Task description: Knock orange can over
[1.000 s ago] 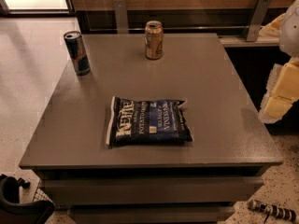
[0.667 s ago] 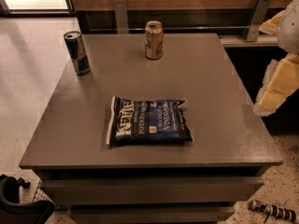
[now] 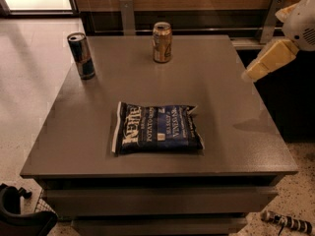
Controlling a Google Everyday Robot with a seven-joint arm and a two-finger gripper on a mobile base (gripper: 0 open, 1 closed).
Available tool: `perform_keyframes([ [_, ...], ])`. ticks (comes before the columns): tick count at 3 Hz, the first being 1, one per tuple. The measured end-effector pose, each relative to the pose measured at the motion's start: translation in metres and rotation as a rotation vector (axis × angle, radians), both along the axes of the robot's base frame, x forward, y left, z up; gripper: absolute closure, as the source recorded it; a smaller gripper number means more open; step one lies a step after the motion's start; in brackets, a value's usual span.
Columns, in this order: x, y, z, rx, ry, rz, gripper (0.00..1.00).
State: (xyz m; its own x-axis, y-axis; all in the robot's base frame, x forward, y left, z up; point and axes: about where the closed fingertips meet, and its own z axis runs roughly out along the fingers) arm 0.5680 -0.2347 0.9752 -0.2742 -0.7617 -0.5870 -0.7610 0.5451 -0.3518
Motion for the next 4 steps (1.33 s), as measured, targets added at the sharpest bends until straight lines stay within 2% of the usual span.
perform_keyframes([
  [1, 0.063, 0.014, 0.000, 0.178, -0.101, -0.022, 0.00],
  [2, 0.115, 0.045, -0.010, 0.370, -0.176, -0.020, 0.00],
  [3, 0.114, 0.045, -0.010, 0.365, -0.174, -0.019, 0.00],
  [4, 0.127, 0.059, -0.022, 0.402, -0.163, 0.001, 0.00],
])
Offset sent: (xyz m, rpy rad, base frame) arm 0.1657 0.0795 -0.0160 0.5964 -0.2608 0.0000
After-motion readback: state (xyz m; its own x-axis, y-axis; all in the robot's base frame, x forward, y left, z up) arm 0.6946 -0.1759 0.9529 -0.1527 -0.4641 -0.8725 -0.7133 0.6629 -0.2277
